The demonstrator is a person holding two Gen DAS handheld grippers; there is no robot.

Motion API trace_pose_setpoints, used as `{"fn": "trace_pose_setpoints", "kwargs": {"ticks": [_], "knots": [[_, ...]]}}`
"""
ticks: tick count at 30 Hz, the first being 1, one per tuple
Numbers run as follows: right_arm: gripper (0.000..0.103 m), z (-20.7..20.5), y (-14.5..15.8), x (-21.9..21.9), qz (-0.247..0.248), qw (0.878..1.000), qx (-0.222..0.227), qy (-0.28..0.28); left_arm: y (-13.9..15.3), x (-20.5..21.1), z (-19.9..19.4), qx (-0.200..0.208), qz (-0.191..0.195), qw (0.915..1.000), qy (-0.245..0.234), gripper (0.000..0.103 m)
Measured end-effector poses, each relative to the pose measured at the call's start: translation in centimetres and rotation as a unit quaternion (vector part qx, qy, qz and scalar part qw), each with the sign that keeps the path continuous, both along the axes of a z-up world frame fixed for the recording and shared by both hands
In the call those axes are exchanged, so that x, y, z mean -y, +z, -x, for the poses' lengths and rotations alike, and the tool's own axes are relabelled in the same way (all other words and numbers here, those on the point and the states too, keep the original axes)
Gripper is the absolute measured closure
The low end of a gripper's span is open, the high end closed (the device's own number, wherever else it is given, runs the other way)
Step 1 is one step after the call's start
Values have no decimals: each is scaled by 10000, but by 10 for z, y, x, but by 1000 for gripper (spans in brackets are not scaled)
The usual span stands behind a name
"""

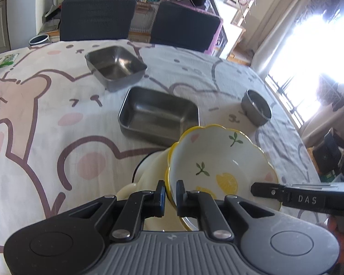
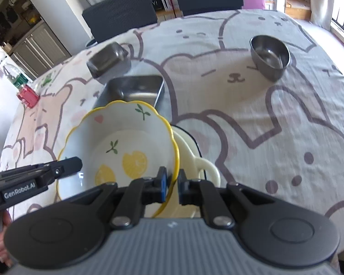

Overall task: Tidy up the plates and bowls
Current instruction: 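Lower the floral bowl with both tools into the cream bowl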

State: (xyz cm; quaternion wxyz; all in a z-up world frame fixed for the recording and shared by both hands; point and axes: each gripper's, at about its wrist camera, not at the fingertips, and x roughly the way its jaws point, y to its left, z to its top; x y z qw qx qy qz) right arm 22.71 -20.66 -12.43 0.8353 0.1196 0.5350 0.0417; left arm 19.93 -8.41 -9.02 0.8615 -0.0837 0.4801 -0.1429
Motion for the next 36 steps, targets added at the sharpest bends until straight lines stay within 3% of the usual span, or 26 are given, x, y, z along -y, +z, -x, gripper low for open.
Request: {"fn": "trace_pose_setpoints", "kwargs": {"ticks": [10, 36], "knots": [[92, -7, -9, -9, 289, 9990, -299, 168, -17, 6, 0, -299, -366, 9986, -232, 92], [90, -14, -21, -18, 590, 9959, -575, 376, -25, 12, -2, -489, -648, 9957, -446, 89]]}}
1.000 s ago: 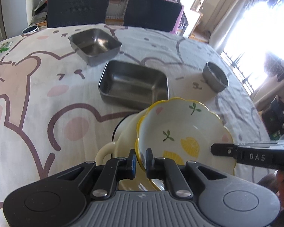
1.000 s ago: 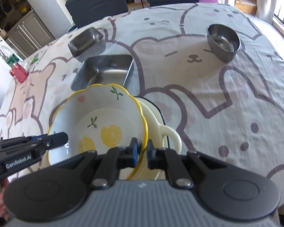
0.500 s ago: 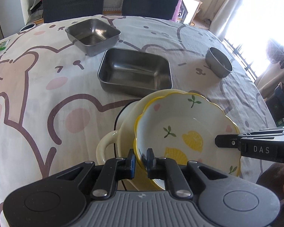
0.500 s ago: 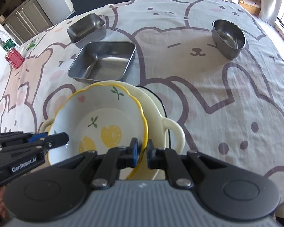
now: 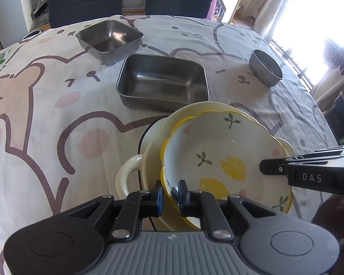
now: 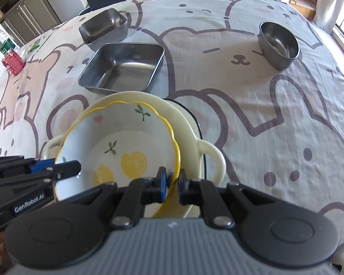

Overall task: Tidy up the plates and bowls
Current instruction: 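Lower the floral bowl with both tools into the cream bowl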

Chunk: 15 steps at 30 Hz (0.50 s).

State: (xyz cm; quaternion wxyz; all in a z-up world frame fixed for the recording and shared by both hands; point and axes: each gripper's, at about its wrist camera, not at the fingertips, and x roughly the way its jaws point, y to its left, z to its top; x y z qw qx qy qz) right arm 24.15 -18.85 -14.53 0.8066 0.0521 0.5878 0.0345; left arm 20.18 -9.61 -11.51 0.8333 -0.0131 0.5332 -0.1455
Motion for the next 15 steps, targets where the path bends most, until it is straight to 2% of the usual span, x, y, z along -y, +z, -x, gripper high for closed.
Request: {"fn": "trace_pose_setpoints", "kwargs": {"ticks": [15], "knots": [[88, -8, -11, 0, 54, 9998, -212, 31, -2, -1, -2, -82, 87, 9999, 32, 88]]}}
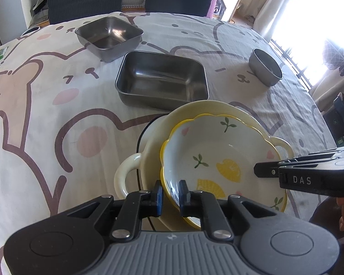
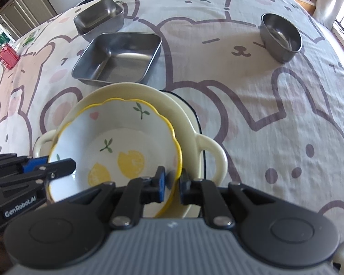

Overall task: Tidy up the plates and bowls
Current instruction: 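Lower the floral bowl with both tools into the cream bowl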

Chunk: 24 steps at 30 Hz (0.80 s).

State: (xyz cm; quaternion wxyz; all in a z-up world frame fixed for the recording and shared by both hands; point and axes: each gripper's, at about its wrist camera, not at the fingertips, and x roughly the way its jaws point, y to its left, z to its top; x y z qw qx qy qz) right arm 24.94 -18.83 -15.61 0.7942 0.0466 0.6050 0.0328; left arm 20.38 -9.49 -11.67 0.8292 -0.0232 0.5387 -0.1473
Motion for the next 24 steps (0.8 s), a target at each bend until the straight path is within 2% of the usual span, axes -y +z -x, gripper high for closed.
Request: {"fn": "trace_pose_setpoints", "kwargs": {"ticks": [12, 18, 24], "knots": [[87, -6, -5, 4, -142, 9998, -104, -114, -1, -5, -4, -122, 193, 9996, 170, 88], [78, -8, -8, 9, -407, 9986, -219, -240, -1, -7, -5, -144, 257, 9995, 137, 88], [77, -10, -8, 14, -573, 9970, -283, -432, -3, -11, -7, -251, 407, 9987, 191, 88]]}}
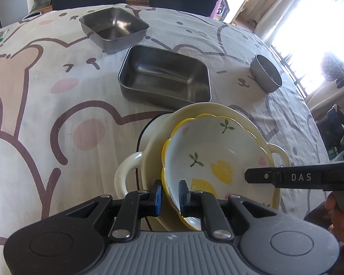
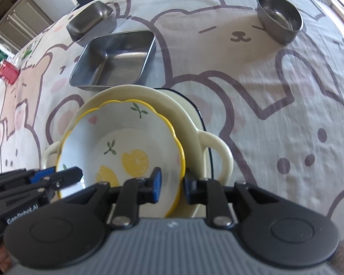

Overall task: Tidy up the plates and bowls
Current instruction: 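Lower the floral bowl with both tools into the cream bowl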

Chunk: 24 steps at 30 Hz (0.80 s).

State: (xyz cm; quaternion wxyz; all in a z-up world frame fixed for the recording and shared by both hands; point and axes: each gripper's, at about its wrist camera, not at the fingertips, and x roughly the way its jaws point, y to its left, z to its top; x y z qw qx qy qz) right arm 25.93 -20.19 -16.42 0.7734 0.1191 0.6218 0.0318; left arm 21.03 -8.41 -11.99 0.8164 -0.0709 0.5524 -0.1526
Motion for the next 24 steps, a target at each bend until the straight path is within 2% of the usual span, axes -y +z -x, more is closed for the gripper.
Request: {"fn": "trace_pose_setpoints", "kwargs": {"ticks": [4, 8, 11, 18, 24], "knots": [[77, 0, 0, 7, -169, 9997, -55, -166, 0, 0, 0, -11, 5, 10000, 2, 88], [76, 3, 8, 11, -188, 9994, 136, -259, 0, 0, 0, -11, 3, 10000, -4, 88], [76, 4, 10, 15, -286, 9989, 111, -352, 0, 0, 0, -15, 6, 10000, -5, 88], [76, 7, 11, 11, -186, 9996, 100, -211, 1, 0, 1, -18, -35, 10000, -12, 88], [76, 8, 10, 6, -170, 9997, 95, -160, 10, -5, 4, 167, 18, 9998, 62, 86]]}}
